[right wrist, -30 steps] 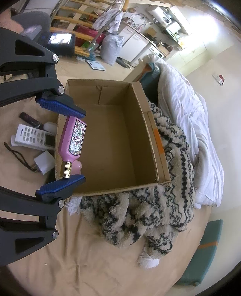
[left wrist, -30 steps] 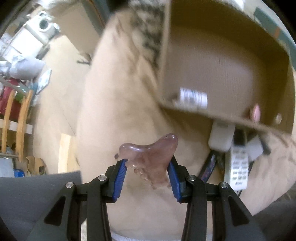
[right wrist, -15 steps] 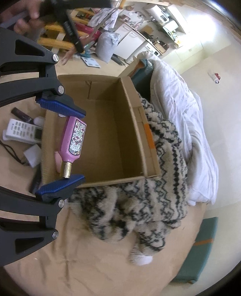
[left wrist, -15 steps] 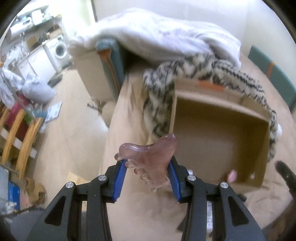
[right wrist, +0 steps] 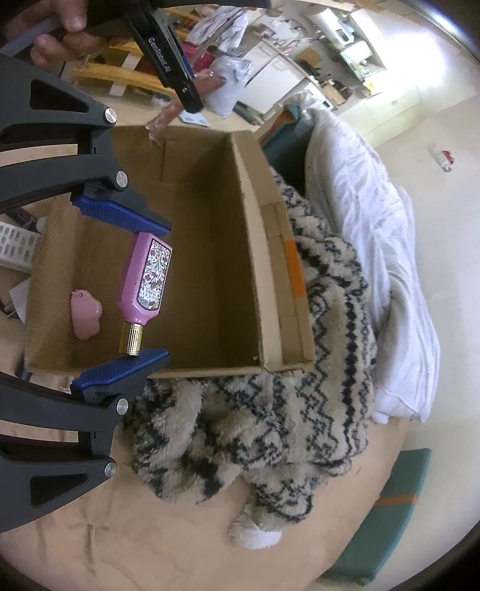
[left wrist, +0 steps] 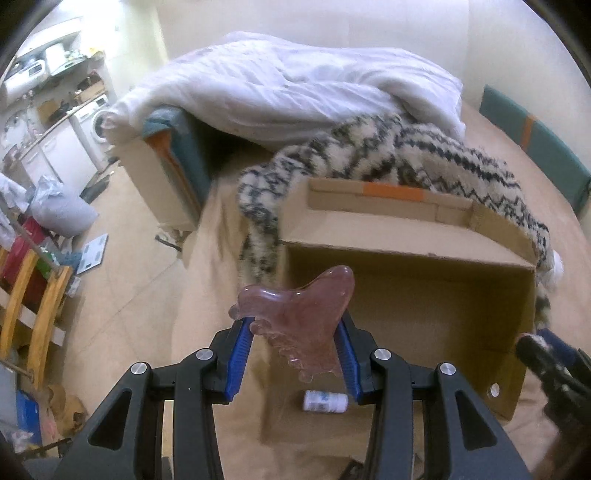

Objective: Organize rigid objects
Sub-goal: 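Carry both items over the box and open both tools to drop them inside, then withdraw both tools from the box toward the items beside it, then lower the right tool and grasp the white GREE remote, then lift the remote with the right tool while the left tool grasps the black power bank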

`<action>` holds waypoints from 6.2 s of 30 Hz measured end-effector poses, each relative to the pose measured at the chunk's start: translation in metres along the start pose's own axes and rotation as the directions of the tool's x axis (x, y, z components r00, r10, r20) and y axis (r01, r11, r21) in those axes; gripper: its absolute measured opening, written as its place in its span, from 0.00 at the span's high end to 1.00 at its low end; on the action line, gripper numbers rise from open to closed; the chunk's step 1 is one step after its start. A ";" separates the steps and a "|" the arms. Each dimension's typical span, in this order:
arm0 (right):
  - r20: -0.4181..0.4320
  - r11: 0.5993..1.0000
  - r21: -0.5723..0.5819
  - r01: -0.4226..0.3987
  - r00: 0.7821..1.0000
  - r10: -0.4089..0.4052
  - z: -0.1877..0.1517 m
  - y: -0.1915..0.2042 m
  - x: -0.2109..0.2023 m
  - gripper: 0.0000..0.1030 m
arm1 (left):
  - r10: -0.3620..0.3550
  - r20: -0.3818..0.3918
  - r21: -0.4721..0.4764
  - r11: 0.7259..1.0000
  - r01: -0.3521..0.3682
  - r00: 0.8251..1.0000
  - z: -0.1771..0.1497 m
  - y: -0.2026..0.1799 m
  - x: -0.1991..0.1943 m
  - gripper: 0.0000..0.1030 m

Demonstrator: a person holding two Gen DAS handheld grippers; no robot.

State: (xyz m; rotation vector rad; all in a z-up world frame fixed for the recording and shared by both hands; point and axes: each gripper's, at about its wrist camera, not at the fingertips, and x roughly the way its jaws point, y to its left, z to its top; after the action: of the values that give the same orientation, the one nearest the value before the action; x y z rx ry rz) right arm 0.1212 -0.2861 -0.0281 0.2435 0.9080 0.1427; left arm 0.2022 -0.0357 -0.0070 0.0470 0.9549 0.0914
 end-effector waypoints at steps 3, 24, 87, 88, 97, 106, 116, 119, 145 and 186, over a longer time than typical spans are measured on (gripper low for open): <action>-0.026 1.000 0.012 -0.006 1.000 0.006 -0.002 -0.001 0.008 0.36 | -0.012 -0.010 0.024 1.000 0.012 1.000 0.000 -0.014 0.014 0.62; -0.210 0.999 -0.005 0.051 0.976 -0.051 -0.024 0.001 0.048 0.36 | 0.060 -0.103 0.131 0.990 -0.047 0.993 -0.038 -0.050 0.095 0.61; -0.033 0.998 0.045 0.032 0.999 -0.031 -0.081 0.001 -0.043 0.00 | -0.046 -0.045 -0.025 0.999 0.045 0.998 -0.094 0.060 -0.021 0.31; -0.035 0.998 0.045 0.035 0.999 -0.034 -0.085 0.002 -0.043 0.00 | -0.050 -0.038 -0.026 0.998 0.049 0.998 -0.094 0.058 -0.023 0.31; -0.115 0.998 0.022 0.055 0.992 -0.052 -0.105 0.010 -0.026 0.00 | -0.100 -0.031 0.030 0.994 0.101 0.995 -0.096 0.041 -0.036 0.31; -0.185 0.992 0.126 0.003 0.982 0.021 -0.121 -0.009 -0.023 0.00 | -0.131 -0.109 0.052 0.989 0.138 0.985 -0.093 0.032 -0.028 0.31; -0.440 0.987 0.138 -0.087 0.887 0.139 -0.133 0.032 0.040 0.29 | -0.094 -0.168 0.021 0.995 0.099 0.981 -0.094 0.036 -0.011 0.31; -0.485 0.996 0.072 -0.057 0.870 0.085 -0.134 0.051 0.061 0.29 | -0.100 -0.173 0.000 0.995 0.102 0.980 -0.095 0.040 -0.011 0.31; -0.530 0.990 -0.134 0.045 0.841 -0.110 -0.137 0.080 0.049 0.54 | -0.104 -0.187 -0.014 0.995 0.103 0.977 -0.093 0.045 -0.012 0.31; 0.059 0.989 0.015 -0.150 0.987 0.149 -0.070 0.010 -0.066 0.54 | -0.071 -0.414 0.190 0.968 0.163 0.907 -0.154 -0.010 0.047 0.36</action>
State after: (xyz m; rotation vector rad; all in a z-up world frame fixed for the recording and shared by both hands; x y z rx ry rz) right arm 0.0254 -0.2813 -0.0164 0.3327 0.8340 0.2641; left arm 0.1041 -0.0416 -0.1344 0.1808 1.3798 -0.1236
